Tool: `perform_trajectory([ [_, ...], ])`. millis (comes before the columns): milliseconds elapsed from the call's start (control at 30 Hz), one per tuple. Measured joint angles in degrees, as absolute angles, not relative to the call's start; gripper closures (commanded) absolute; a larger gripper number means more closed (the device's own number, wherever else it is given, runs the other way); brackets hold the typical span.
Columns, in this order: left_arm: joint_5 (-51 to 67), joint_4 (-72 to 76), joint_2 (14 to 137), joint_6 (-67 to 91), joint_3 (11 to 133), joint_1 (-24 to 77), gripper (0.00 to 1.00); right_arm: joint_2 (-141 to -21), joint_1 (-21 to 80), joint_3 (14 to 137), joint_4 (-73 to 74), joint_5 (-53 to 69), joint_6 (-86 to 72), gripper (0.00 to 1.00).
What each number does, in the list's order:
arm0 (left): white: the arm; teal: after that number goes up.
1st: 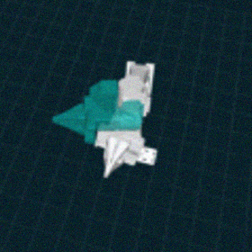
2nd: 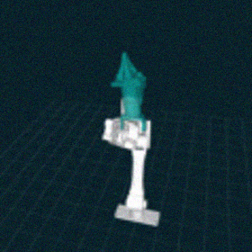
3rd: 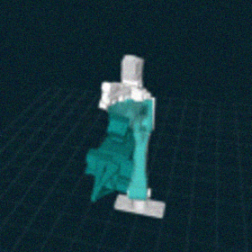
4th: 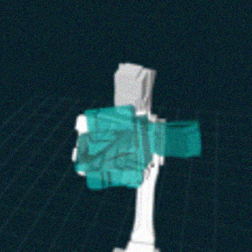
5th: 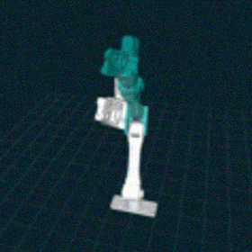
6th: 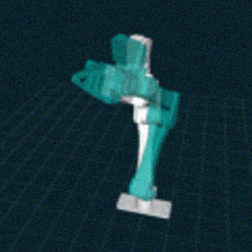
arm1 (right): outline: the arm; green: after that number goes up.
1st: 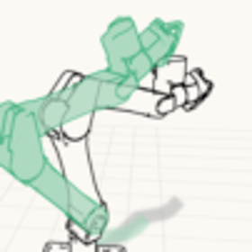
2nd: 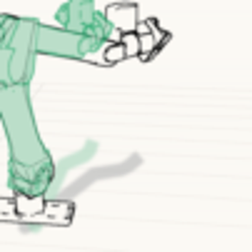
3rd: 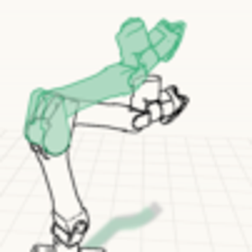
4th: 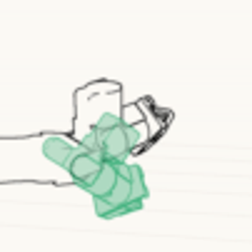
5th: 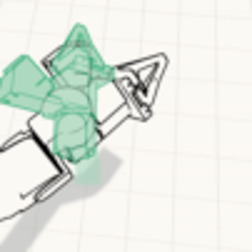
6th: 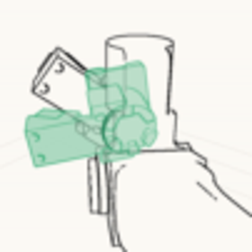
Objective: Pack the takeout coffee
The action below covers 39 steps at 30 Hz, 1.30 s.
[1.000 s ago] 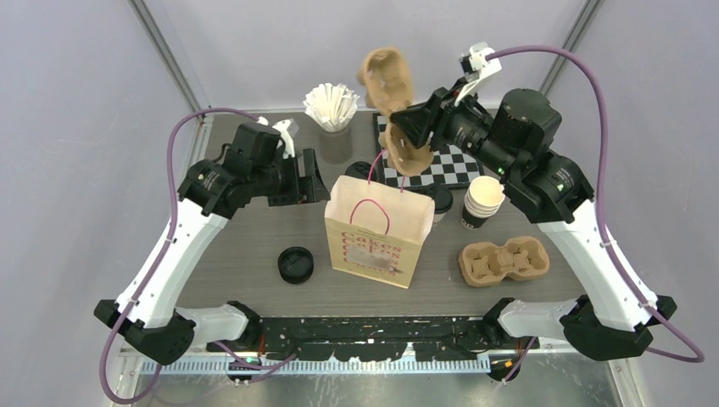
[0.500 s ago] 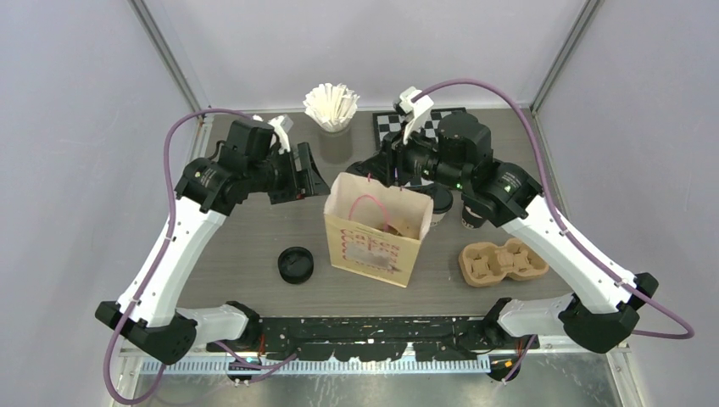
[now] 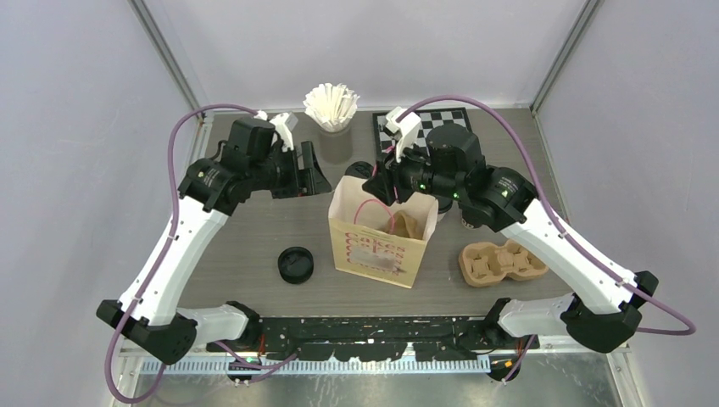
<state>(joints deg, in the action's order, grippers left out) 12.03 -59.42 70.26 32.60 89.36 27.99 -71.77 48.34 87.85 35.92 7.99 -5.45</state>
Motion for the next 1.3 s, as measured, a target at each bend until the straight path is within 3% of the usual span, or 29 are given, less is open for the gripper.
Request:
perform_trajectory([
  [333,16.6,-54.9,74.4,32.4,85.5,28.2,0.32,-72.3,49.0,88.7,39.3,3.4,-6.3,0.47],
  [433,16.5,-54.0,76.3,32.2,85.3,28.9,0.4,-71.9,49.0,88.6,40.4,2.1,-6.6,0.47],
  [500,16.2,-53.6,77.1,31.4,85.2,29.6,0.55,-70.9,49.0,88.4,41.3,0.7,-6.9,0.46],
  [567,16.0,-53.2,77.7,30.3,85.2,30.4,0.82,-69.5,49.0,88.1,42.1,-0.9,-7.6,0.45],
  [633,15.8,-52.9,78.2,28.8,85.3,30.9,0.96,-67.7,49.0,88.1,42.5,-2.8,-8.3,0.37],
  [800,16.5,-48.2,77.0,24.2,84.2,31.9,1.0,-63.2,49.0,88.1,41.9,-7.9,-10.5,0.25],
  [933,17.9,-39.2,68.9,20.4,75.3,31.9,1.0,-60.1,49.0,88.1,41.3,-9.2,-11.0,0.19],
  [1133,23.1,-23.3,56.8,14.7,61.6,31.9,1.0,-57.1,49.0,87.9,42.3,-7.3,-10.8,0.2],
  [1300,26.4,-17.6,53.5,9.8,56.6,31.9,1.0,-55.6,49.0,86.3,42.5,-4.8,-10.7,0.22],
])
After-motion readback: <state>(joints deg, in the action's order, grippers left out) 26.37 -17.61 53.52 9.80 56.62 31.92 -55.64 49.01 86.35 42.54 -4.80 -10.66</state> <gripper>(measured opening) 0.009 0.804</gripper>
